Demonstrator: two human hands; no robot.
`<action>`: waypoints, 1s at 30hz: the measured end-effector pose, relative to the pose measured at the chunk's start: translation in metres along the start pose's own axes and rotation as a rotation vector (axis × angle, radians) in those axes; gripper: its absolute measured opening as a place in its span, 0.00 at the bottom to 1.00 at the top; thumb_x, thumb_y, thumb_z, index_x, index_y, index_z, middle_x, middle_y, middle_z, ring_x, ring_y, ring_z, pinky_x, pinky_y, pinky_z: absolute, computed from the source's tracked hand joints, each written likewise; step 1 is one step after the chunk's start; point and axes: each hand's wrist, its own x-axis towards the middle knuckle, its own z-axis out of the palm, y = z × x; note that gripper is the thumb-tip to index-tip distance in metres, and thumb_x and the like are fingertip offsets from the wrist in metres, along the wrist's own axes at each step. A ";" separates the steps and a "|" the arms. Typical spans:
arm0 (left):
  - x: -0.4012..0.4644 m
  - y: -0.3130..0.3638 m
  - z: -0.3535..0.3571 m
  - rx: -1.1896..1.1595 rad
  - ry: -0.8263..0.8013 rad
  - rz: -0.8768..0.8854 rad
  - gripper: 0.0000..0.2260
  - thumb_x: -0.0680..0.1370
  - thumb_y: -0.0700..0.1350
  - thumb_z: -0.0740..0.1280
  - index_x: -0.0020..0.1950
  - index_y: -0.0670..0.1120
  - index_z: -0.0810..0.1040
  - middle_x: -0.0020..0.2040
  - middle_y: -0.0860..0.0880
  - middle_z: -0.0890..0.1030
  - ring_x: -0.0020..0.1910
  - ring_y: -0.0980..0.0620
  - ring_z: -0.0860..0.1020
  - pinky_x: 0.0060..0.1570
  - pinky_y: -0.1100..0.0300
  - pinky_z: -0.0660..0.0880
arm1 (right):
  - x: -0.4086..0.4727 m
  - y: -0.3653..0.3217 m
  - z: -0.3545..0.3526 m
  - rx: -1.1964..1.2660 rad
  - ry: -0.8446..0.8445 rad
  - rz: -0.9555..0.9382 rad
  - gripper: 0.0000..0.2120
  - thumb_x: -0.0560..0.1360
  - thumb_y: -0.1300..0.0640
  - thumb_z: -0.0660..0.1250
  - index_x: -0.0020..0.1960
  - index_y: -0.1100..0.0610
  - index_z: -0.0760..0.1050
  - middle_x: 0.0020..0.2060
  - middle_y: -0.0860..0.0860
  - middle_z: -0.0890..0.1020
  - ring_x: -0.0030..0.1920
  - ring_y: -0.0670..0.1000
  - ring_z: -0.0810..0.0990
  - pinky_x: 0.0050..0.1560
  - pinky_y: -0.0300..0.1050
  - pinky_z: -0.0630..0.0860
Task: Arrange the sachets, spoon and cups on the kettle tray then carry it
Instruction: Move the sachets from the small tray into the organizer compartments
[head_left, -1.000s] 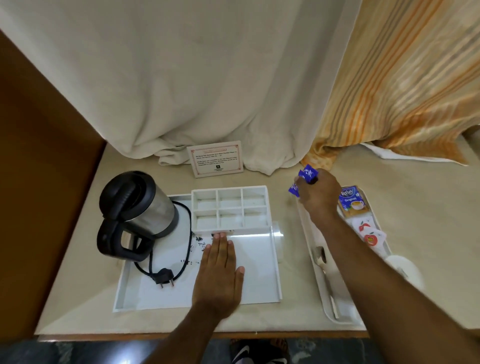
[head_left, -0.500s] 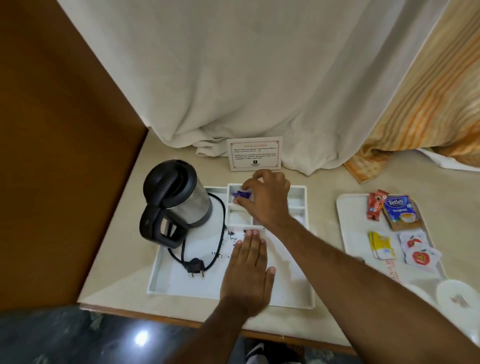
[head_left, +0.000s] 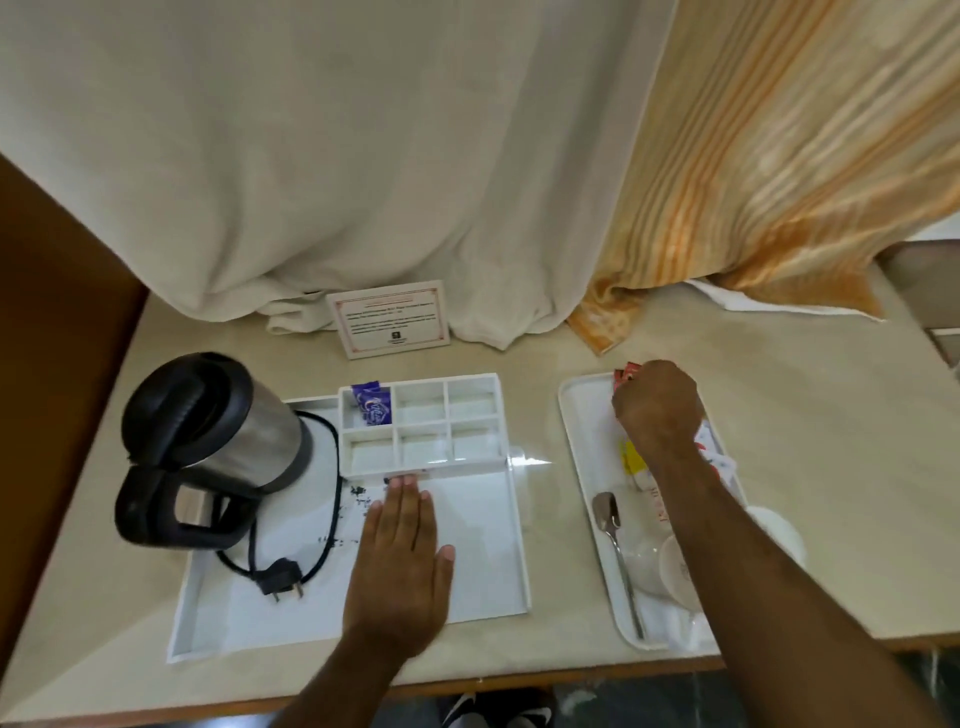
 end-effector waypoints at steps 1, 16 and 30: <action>0.000 0.000 0.001 0.001 -0.002 0.002 0.30 0.83 0.56 0.45 0.79 0.38 0.53 0.80 0.38 0.52 0.79 0.42 0.46 0.74 0.46 0.49 | 0.003 0.003 0.001 0.013 0.003 0.013 0.11 0.73 0.61 0.66 0.51 0.66 0.78 0.51 0.63 0.82 0.53 0.63 0.80 0.49 0.49 0.75; 0.002 0.004 -0.005 0.002 -0.017 -0.025 0.30 0.83 0.56 0.44 0.78 0.38 0.55 0.80 0.39 0.53 0.79 0.42 0.49 0.73 0.47 0.51 | 0.007 -0.034 -0.017 0.843 -0.338 0.189 0.11 0.68 0.71 0.70 0.32 0.58 0.76 0.33 0.60 0.81 0.29 0.56 0.80 0.32 0.46 0.79; 0.003 0.006 -0.012 0.023 -0.035 -0.049 0.29 0.82 0.55 0.48 0.78 0.38 0.56 0.80 0.40 0.54 0.79 0.42 0.48 0.74 0.46 0.48 | -0.093 -0.139 0.061 0.306 -0.320 -0.417 0.06 0.69 0.52 0.73 0.45 0.48 0.81 0.41 0.45 0.85 0.43 0.48 0.82 0.43 0.44 0.78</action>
